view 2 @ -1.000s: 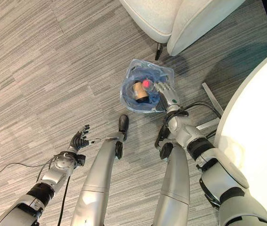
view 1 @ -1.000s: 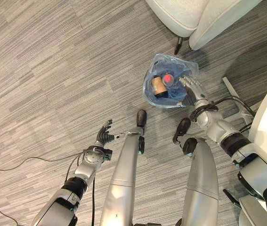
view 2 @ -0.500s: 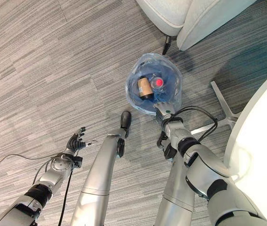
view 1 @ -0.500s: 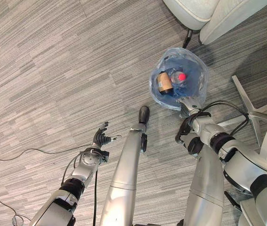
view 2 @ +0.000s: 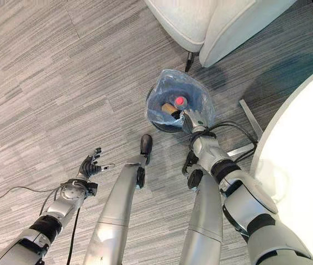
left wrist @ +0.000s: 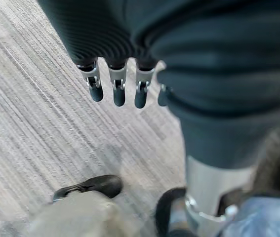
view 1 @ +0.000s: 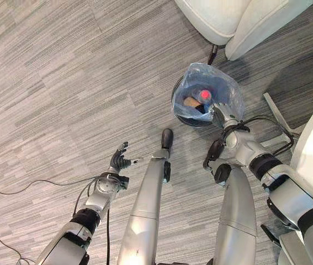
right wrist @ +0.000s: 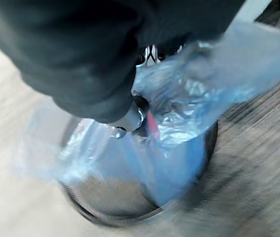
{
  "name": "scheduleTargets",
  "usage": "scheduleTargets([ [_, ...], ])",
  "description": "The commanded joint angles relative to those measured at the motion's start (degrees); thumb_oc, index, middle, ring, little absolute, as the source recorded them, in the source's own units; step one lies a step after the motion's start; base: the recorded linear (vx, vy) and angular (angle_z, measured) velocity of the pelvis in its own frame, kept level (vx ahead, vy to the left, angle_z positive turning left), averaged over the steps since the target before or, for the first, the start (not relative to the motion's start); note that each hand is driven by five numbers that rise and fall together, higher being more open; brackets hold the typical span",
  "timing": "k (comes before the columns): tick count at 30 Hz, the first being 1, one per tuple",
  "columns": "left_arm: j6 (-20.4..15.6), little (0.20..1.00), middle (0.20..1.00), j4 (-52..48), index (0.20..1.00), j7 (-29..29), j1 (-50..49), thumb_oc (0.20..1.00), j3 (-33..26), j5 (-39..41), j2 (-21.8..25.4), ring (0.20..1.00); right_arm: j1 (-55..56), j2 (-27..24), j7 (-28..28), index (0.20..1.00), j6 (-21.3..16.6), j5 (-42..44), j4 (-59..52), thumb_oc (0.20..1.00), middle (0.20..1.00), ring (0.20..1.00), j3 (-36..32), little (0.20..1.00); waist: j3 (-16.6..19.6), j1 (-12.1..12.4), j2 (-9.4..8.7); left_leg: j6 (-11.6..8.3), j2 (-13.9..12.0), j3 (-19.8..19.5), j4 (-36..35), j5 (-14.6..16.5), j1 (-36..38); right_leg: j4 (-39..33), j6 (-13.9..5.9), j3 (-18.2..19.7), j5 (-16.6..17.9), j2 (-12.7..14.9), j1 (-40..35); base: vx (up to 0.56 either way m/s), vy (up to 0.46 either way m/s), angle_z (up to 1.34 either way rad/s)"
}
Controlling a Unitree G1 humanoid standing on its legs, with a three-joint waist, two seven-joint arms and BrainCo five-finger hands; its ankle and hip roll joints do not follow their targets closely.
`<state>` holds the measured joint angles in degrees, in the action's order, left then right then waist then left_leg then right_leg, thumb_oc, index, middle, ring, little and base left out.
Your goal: Gather garbage on tea table into small bin, then transfer packed bag to large trash can.
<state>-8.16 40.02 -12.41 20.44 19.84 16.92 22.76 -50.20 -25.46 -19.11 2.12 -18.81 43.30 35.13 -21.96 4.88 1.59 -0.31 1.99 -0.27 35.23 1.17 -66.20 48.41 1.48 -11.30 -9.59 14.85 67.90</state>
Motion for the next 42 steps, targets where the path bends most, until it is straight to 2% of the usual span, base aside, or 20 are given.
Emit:
scheduleTargets([
  [1,-0.10,1.000,1.000,-0.28,1.000,-0.10,-3.37,1.000,-2.22,-1.62,0.16,1.000,4.30,0.02,-0.77,0.200,-4.03,7.73,-7.23,0.200,0.200,0.200,-2.71,0.200,1.05,-0.11,0.48,0.98,0.91,2.05,-6.62,3.50,7.51,-7.00,-4.89,2.15,-1.80,-2.86,-7.34,-0.05,-0.044,-0.03],
  [4,0.32,1.000,1.000,-0.27,1.000,0.23,-4.74,1.000,-3.38,-2.17,-0.25,1.000,9.29,1.62,0.61,0.200,-6.08,12.86,-13.53,0.200,0.200,0.200,-6.75,0.200,1.37,-0.67,-0.20,0.86,0.91,1.74,-10.78,3.06,14.30,-11.11,-5.48,1.24,-0.34,-3.26,-13.39,0.00,-0.008,0.00],
  [6,0.71,1.000,1.000,-0.42,1.000,0.58,-6.61,1.000,-4.59,-2.33,-0.59,1.000,14.38,3.08,2.43,0.200,-7.92,17.15,-18.88,0.200,0.200,0.200,-9.41,0.200,1.49,-1.36,-0.88,0.72,0.88,1.62,-14.94,2.65,21.76,-15.50,-6.08,0.45,1.04,-3.79,-20.44,0.05,0.005,-0.08],
  [7,0.89,1.000,1.000,-0.97,1.000,0.78,-8.71,1.000,-5.48,-2.30,-0.79,1.000,18.90,4.20,4.21,0.200,-9.08,20.65,-23.11,0.200,0.200,0.200,-11.19,0.200,1.62,-1.87,-1.53,0.55,0.74,1.61,-18.59,2.29,29.14,-19.96,-6.49,-0.20,2.14,-4.36,-27.75,0.05,0.019,-0.08],
  [8,1.02,1.000,1.000,-1.17,1.000,1.28,-10.31,1.000,-6.00,-2.27,-1.23,1.000,21.11,4.45,5.58,0.200,-9.54,21.92,-26.00,0.200,0.200,0.200,-12.15,0.200,1.96,-2.16,-1.96,0.59,0.55,1.93,-21.46,0.42,33.49,-23.91,-6.27,-1.26,4.40,-4.59,-32.43,0.03,0.015,-0.07],
  [11,1.10,1.000,1.000,-1.41,1.000,1.63,-11.89,1.000,-6.56,-2.27,-1.62,1.000,23.79,5.03,7.06,0.200,-10.20,23.73,-28.33,0.200,0.200,0.200,-12.81,0.200,2.53,-2.48,-2.44,0.33,0.38,1.99,-23.84,0.15,38.30,-27.09,-6.66,-1.66,5.09,-5.10,-37.63,0.05,-0.006,-0.16],
  [18,1.65,1.000,1.000,-4.09,1.000,3.37,-19.11,1.000,-9.60,-3.21,-1.41,1.000,30.89,5.11,12.40,0.200,-11.40,27.83,-36.21,0.200,0.200,0.200,-14.84,0.200,7.16,-3.28,-3.77,0.04,-0.59,3.39,-29.49,0.46,51.12,-34.79,-7.59,-2.01,5.69,-6.49,-51.17,0.12,0.011,-0.10],
  [25,2.06,1.000,1.000,-7.71,1.000,5.60,-25.65,1.000,-11.42,-4.88,-1.18,1.000,34.36,4.18,16.98,0.200,-11.45,28.24,-42.62,0.200,0.200,0.200,-14.73,0.200,11.55,-3.30,-3.94,0.42,-0.44,4.89,-35.18,0.73,60.77,-39.23,-8.74,-0.62,6.59,-8.01,-58.75,0.10,0.047,-0.18],
  [27,2.10,1.000,1.000,-8.65,1.000,5.93,-26.40,1.000,-11.52,-5.15,-1.04,1.000,34.39,4.14,17.68,0.200,-11.14,28.14,-43.51,0.200,0.200,0.200,-14.56,0.200,11.35,-3.27,-3.75,0.71,-0.51,4.75,-36.31,0.37,62.24,-37.68,-9.15,0.54,6.90,-8.35,-58.44,-0.05,0.034,-0.31],
  [28,2.01,1.000,1.000,-9.98,1.000,6.40,-26.29,1.000,-11.44,-5.51,-0.29,1.000,34.02,4.31,18.05,0.200,-11.43,28.45,-44.23,0.200,0.200,0.200,-14.54,0.200,10.63,-3.29,-3.44,1.09,-0.73,4.50,-36.45,-0.37,62.57,-34.69,-9.47,3.63,6.41,-9.45,-57.41,-0.24,-0.009,-0.23],
  [29,1.80,1.000,1.000,-9.91,1.000,6.54,-25.20,1.000,-11.40,-5.65,0.15,1.000,33.53,4.27,17.96,0.200,-11.78,28.54,-44.16,0.200,0.200,0.200,-14.65,0.200,10.07,-3.24,-2.98,1.32,-1.26,4.04,-35.25,-1.40,60.65,-30.33,-9.08,6.76,4.48,-11.12,-56.55,-0.23,-0.022,-0.08],
  [31,1.83,1.000,1.000,-10.00,1.000,6.59,-24.89,1.000,-11.40,-5.75,0.30,1.000,33.26,4.16,17.77,0.200,-11.80,28.24,-44.27,0.200,0.200,0.200,-14.76,0.200,10.07,-3.06,-2.91,1.35,-1.44,3.90,-34.86,-1.66,59.83,-28.33,-8.84,7.59,3.50,-11.53,-56.39,-0.21,-0.075,0.29],
  [32,1.80,1.000,1.000,-10.01,1.000,6.43,-24.25,1.000,-11.36,-5.41,0.53,1.000,32.88,4.11,17.28,0.200,-11.97,27.92,-44.19,0.200,0.200,0.200,-15.12,0.200,10.34,-2.67,-2.55,1.32,-1.78,3.15,-34.00,-2.62,57.82,-23.11,-8.45,9.52,2.77,-12.61,-56.48,-0.27,-0.164,0.50],
  [33,1.73,1.000,1.000,-9.96,1.000,6.12,-24.18,1.000,-11.33,-5.52,0.64,1.000,33.08,4.22,16.94,0.200,-12.03,27.79,-44.11,0.200,0.200,0.200,-15.45,0.200,10.63,-2.33,-2.69,1.08,-1.70,2.79,-33.90,-2.98,57.01,-23.76,-8.36,10.51,2.57,-13.02,-57.54,-0.22,-0.204,0.48],
  [35,1.67,1.000,1.000,-10.78,1.000,6.09,-23.94,1.000,-10.96,-5.06,0.61,1.000,32.85,4.11,16.67,0.200,-11.74,27.87,-44.00,0.200,0.200,0.200,-15.74,0.200,11.15,-1.42,-3.68,0.35,-1.19,1.40,-33.35,-4.16,54.83,-30.35,-6.93,11.81,-0.05,-13.71,-61.73,-0.14,-0.228,0.35],
  [36,1.53,1.000,1.000,-10.97,1.000,5.76,-23.70,1.000,-10.95,-4.82,0.58,1.000,32.40,4.03,16.36,0.200,-11.72,28.13,-43.67,0.200,0.200,0.200,-15.69,0.200,11.26,-0.61,-4.04,-0.78,-1.45,1.07,-32.84,-5.87,52.68,-34.25,-6.13,11.88,-0.91,-14.28,-63.21,-0.26,-0.290,0.26],
  [37,1.77,1.000,1.000,-11.20,1.000,5.92,-23.32,1.000,-10.56,-4.10,0.28,1.000,31.73,3.41,15.72,0.200,-11.52,28.58,-43.43,0.200,0.200,0.200,-15.72,0.200,11.29,-0.07,-3.67,-2.74,-2.24,0.46,-32.54,-8.43,49.66,-38.21,-4.89,11.37,-1.23,-15.77,-63.47,-0.29,-0.287,0.17],
  [39,2.01,1.000,1.000,-11.80,1.000,6.51,-23.12,1.000,-10.06,-4.12,-0.14,1.000,31.71,1.85,15.11,0.200,-11.39,28.71,-43.74,0.200,0.200,0.200,-16.44,0.200,10.82,-0.20,-2.84,-4.40,-3.08,-0.08,-34.39,-10.81,48.23,-42.37,-4.18,8.89,-0.51,-17.31,-64.37,-0.31,-0.259,0.40],
  [40,1.96,1.000,1.000,-12.18,1.000,6.50,-22.83,1.000,-9.92,-4.23,-0.23,1.000,31.79,1.31,14.76,0.200,-11.52,28.81,-43.93,0.200,0.200,0.200,-16.70,0.200,10.23,-0.39,-2.65,-4.77,-3.26,0.41,-34.19,-11.25,47.23,-42.85,-4.04,8.09,-0.12,-17.29,-64.21,-0.31,-0.182,0.74],
  [42,1.75,1.000,1.000,-13.43,1.000,6.78,-22.42,1.000,-9.71,-4.16,-0.55,1.000,32.14,0.32,14.52,0.200,-11.31,28.94,-43.88,0.200,0.200,0.200,-17.14,0.200,9.75,-1.29,-2.96,-3.88,-3.77,4.07,-32.50,-9.53,46.71,-43.99,-3.97,5.87,0.91,-16.36,-63.37,-0.23,-0.071,0.84],
])
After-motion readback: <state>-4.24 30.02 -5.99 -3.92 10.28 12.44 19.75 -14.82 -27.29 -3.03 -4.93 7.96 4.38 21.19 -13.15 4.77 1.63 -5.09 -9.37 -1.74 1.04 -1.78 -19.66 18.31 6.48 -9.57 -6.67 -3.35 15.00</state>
